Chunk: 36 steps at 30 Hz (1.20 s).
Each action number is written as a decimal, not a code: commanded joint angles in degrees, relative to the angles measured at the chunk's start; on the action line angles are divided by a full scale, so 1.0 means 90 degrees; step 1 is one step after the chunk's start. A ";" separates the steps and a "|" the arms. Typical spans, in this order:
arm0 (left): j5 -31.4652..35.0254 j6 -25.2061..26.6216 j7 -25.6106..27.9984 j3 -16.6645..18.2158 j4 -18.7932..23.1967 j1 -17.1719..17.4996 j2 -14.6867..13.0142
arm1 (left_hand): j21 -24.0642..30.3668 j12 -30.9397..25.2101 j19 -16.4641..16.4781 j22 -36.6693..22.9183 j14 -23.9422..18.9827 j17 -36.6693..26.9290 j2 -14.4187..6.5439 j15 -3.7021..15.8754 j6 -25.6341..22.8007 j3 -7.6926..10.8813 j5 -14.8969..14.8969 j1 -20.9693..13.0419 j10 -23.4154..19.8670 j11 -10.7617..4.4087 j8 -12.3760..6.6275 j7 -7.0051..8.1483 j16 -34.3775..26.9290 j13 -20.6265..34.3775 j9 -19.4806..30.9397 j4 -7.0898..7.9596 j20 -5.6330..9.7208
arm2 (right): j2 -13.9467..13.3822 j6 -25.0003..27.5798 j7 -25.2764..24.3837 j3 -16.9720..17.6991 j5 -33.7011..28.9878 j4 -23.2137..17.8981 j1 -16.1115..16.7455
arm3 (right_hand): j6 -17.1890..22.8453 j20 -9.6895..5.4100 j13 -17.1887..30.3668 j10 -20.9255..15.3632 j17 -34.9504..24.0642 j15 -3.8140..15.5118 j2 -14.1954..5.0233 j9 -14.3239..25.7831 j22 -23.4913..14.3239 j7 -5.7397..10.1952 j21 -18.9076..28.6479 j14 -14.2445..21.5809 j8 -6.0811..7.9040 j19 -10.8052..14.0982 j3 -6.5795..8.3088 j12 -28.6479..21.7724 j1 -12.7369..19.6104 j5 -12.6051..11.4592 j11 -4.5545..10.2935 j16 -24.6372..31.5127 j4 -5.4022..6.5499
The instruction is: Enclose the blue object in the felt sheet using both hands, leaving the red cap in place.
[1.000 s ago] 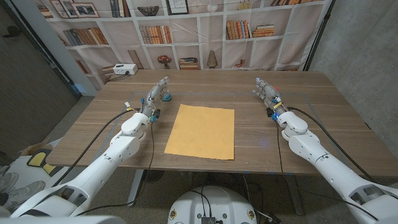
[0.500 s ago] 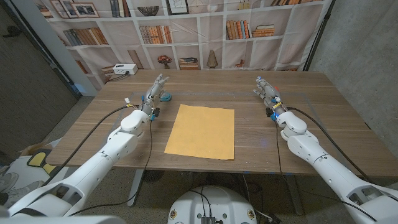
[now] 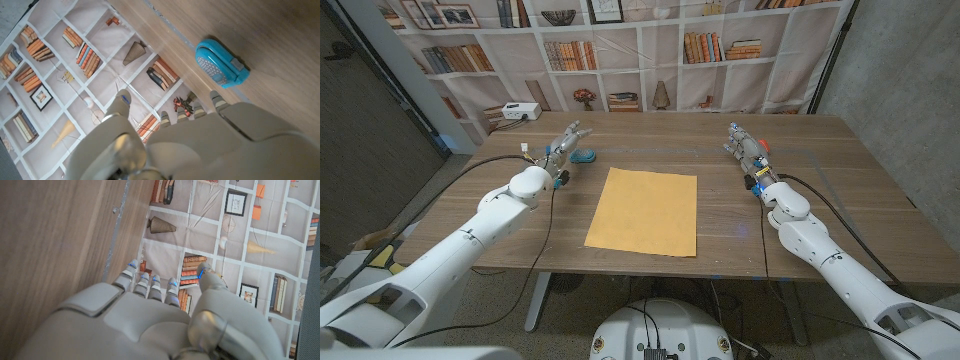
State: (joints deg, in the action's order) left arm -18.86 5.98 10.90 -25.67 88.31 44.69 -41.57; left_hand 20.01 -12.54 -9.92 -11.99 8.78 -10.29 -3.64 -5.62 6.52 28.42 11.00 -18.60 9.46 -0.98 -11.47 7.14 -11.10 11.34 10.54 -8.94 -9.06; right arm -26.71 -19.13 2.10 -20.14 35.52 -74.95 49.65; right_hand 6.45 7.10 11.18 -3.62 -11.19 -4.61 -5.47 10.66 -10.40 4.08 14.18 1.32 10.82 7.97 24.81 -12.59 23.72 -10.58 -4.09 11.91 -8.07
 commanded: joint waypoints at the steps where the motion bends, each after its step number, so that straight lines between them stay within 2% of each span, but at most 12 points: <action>1: 0.1293 0.1948 -0.0256 -0.0672 0.0670 -0.0694 -0.0810 | 0.0151 -0.0180 0.0091 -0.0022 -0.0298 -0.0031 -0.0017 0.0135 -0.0184 0.0052 0.0022 -0.0203 -0.0358 -0.0060 -0.0080 0.0023 -0.0120 0.0040 0.0014 -0.0055 -0.0009 | 0.0062 -0.0161 0.0043 0.0040 0.0012 -0.0088 0.0177 | 0.0072 0.0017 0.0022 -0.0086 -0.0004 -0.0056 -0.0004 0.0000 -0.0020 -0.0022 -0.0006 0.0090 0.0031 0.0068 -0.0024 -0.0038 -0.0043 0.0002 -0.0027 0.0079 0.0016; 5: 0.1852 0.2406 -0.0468 -0.1034 0.0791 -0.1013 -0.0954 | 0.0228 -0.0223 0.0302 -0.0020 -0.0574 -0.0030 -0.0009 0.0197 -0.0321 0.0075 0.0021 -0.0293 -0.0507 -0.0109 -0.0103 0.0029 -0.0182 0.0042 0.0013 -0.0072 -0.0014 | 0.0069 -0.0221 0.0048 0.0068 0.0035 -0.0109 0.0246 | 0.0119 0.0029 0.0023 -0.0125 -0.0010 -0.0074 -0.0014 0.0000 -0.0021 -0.0041 -0.0001 0.0141 0.0047 0.0099 -0.0033 -0.0043 -0.0061 0.0003 -0.0044 0.0098 0.0024; 7: 0.1936 0.2498 -0.0544 -0.1085 0.0801 -0.1074 -0.0961 | 0.0235 -0.0224 0.0323 -0.0020 -0.0586 -0.0030 -0.0008 0.0203 -0.0374 0.0078 0.0020 -0.0307 -0.0518 -0.0115 -0.0118 0.0013 -0.0179 0.0041 0.0013 -0.0073 -0.0012 | 0.0073 -0.0227 0.0054 0.0074 0.0044 -0.0107 0.0256 | 0.0141 0.0028 0.0023 -0.0132 -0.0012 -0.0078 -0.0017 0.0000 -0.0021 -0.0049 -0.0001 0.0149 0.0055 0.0103 -0.0036 -0.0043 -0.0065 0.0003 -0.0051 0.0100 0.0026; 16: 0.3435 0.3647 -0.1414 -0.2184 0.0979 -0.1977 -0.1032 | 0.0290 -0.0265 0.0502 -0.0009 -0.0733 -0.0027 0.0066 0.0313 -0.0640 0.0093 -0.0024 -0.0453 -0.0695 -0.0207 -0.0185 0.0075 -0.0174 0.0042 0.0014 -0.0117 0.0016 | 0.0087 -0.0357 0.0085 0.0120 0.0072 -0.0115 0.0360 | 0.0195 0.0037 0.0025 -0.0182 -0.0021 -0.0098 -0.0035 0.0000 -0.0024 -0.0067 -0.0002 0.0197 0.0067 0.0130 -0.0048 -0.0045 -0.0089 0.0002 -0.0072 0.0116 0.0035; 20: 0.4036 0.3987 -0.1901 -0.2658 0.0913 -0.2371 -0.0955 | 0.0364 -0.0259 0.0753 0.0012 -0.0954 -0.0023 0.0201 0.0389 -0.0743 0.0096 -0.0069 -0.0643 -0.0752 -0.0247 -0.0206 0.0152 -0.0203 0.0043 0.0016 -0.0166 -0.0062 | 0.0112 -0.0420 0.0107 0.0137 0.0095 -0.0077 0.0386 | 0.0203 0.0039 0.0026 -0.0198 -0.0026 -0.0100 -0.0041 0.0000 -0.0024 -0.0069 -0.0001 0.0207 0.0066 0.0143 -0.0054 -0.0044 -0.0100 0.0002 -0.0090 0.0119 0.0039; 22: 0.4530 0.4185 -0.2187 -0.3032 0.0846 -0.2632 -0.0893 | 0.0419 -0.0238 0.0955 0.0029 -0.1245 -0.0016 0.0321 0.0526 -0.0767 0.0110 -0.0072 -0.0875 -0.0775 -0.0262 -0.0200 0.0205 -0.0246 0.0044 0.0018 -0.0183 0.0016 | 0.0123 -0.0438 0.0123 0.0139 0.0105 -0.0055 0.0395 | 0.0208 0.0041 0.0026 -0.0207 -0.0027 -0.0098 -0.0041 0.0000 -0.0025 -0.0072 -0.0002 0.0217 0.0067 0.0144 -0.0057 -0.0046 -0.0105 0.0002 -0.0095 0.0122 0.0040; 24: 0.5021 0.4387 -0.2490 -0.3390 0.0773 -0.2873 -0.0809 | 0.0494 -0.0216 0.1215 0.0043 -0.1464 -0.0006 0.0473 0.0753 -0.0748 0.0099 -0.0072 -0.1117 -0.0820 -0.0377 -0.0174 0.0308 -0.0238 0.0044 0.0021 -0.0174 0.0215 | 0.0132 -0.0450 0.0137 0.0139 0.0115 -0.0034 0.0404 | 0.0227 0.0042 0.0026 -0.0217 -0.0028 -0.0102 -0.0044 0.0001 -0.0025 -0.0080 -0.0003 0.0222 0.0072 0.0148 -0.0060 -0.0047 -0.0109 0.0003 -0.0104 0.0124 0.0042; 27: 0.5489 0.4600 -0.2895 -0.3722 0.0627 -0.3124 -0.0659 | 0.0498 -0.0162 0.1258 0.0049 -0.1497 -0.0006 0.0582 0.0781 -0.0576 0.0058 -0.0066 -0.1179 -0.0727 -0.0393 -0.0098 0.0378 -0.0209 0.0046 0.0024 -0.0157 0.0230 | 0.0142 -0.0462 0.0145 0.0148 0.0136 -0.0020 0.0425 | 0.0243 0.0038 0.0027 -0.0236 -0.0030 -0.0109 -0.0048 0.0001 -0.0026 -0.0094 -0.0006 0.0228 0.0076 0.0149 -0.0063 -0.0049 -0.0114 0.0002 -0.0106 0.0124 0.0042; 28: 0.5616 0.4667 -0.3047 -0.3820 0.0570 -0.3207 -0.0605 | 0.0490 -0.0113 0.1263 0.0051 -0.1485 -0.0009 0.0639 0.0695 -0.0468 0.0023 -0.0058 -0.1204 -0.0629 -0.0401 -0.0053 0.0392 -0.0174 0.0049 0.0028 -0.0127 0.0112 | 0.0143 -0.0469 0.0136 0.0154 0.0136 -0.0023 0.0437 | 0.0246 0.0039 0.0027 -0.0247 -0.0031 -0.0111 -0.0050 0.0001 -0.0026 -0.0094 -0.0007 0.0231 0.0076 0.0149 -0.0064 -0.0052 -0.0117 0.0002 -0.0113 0.0125 0.0043; 29: 0.5741 0.4733 -0.3226 -0.3929 0.0489 -0.3305 -0.0541 | 0.0533 -0.0076 0.1422 0.0053 -0.1486 -0.0015 0.0714 0.0685 -0.0418 -0.0030 -0.0043 -0.1240 -0.0563 -0.0381 -0.0032 0.0423 -0.0128 0.0055 0.0032 -0.0087 -0.0240 | 0.0141 -0.0476 0.0134 0.0160 0.0138 -0.0027 0.0448 | 0.0248 0.0046 0.0028 -0.0258 -0.0032 -0.0107 -0.0052 0.0001 -0.0026 -0.0095 -0.0008 0.0234 0.0075 0.0151 -0.0065 -0.0054 -0.0118 0.0002 -0.0127 0.0126 0.0043; 31: 0.5953 0.4783 -0.3483 -0.4109 0.0311 -0.3458 -0.0421 | 0.0613 -0.0034 0.1658 0.0041 -0.1492 -0.0019 0.0771 0.0668 -0.0372 -0.0079 -0.0029 -0.1264 -0.0468 -0.0387 -0.0022 0.0460 -0.0099 0.0059 0.0036 -0.0065 -0.0328 | 0.0136 -0.0484 0.0119 0.0173 0.0142 -0.0045 0.0473 | 0.0254 0.0047 0.0029 -0.0275 -0.0034 -0.0108 -0.0057 0.0001 -0.0027 -0.0098 -0.0011 0.0236 0.0074 0.0151 -0.0067 -0.0056 -0.0123 0.0001 -0.0107 0.0125 0.0043; 36: 0.6250 0.4627 -0.3815 -0.4320 -0.0027 -0.3664 -0.0241 | 0.0715 -0.0051 0.2001 0.0041 -0.1473 -0.0024 0.0849 0.0677 -0.0487 -0.0139 0.0010 -0.1407 -0.0506 -0.0390 -0.0099 0.0578 -0.0047 0.0068 0.0052 -0.0078 -0.0353 | 0.0137 -0.0502 0.0083 0.0196 0.0144 -0.0065 0.0514 | 0.0297 0.0045 0.0031 -0.0327 -0.0036 -0.0109 -0.0064 0.0001 -0.0028 -0.0119 -0.0016 0.0243 0.0083 0.0158 -0.0073 -0.0064 -0.0129 0.0001 -0.0157 0.0123 0.0040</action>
State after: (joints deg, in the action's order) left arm 27.23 44.80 -14.27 -57.16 92.95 17.90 -47.03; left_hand 25.67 -12.82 6.61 -11.55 -4.19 -10.27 3.49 0.60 2.77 27.61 10.57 -30.50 4.68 -4.40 -11.86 11.59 -11.76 11.65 10.83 -9.56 -11.98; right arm -25.58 -23.05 3.14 -18.80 36.57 -75.48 53.40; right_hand 8.71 7.49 11.34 -5.88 -11.34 -5.41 -5.92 10.67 -10.54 3.07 14.18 3.18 11.28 9.00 24.42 -12.99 22.82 -10.59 -5.30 12.80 -7.68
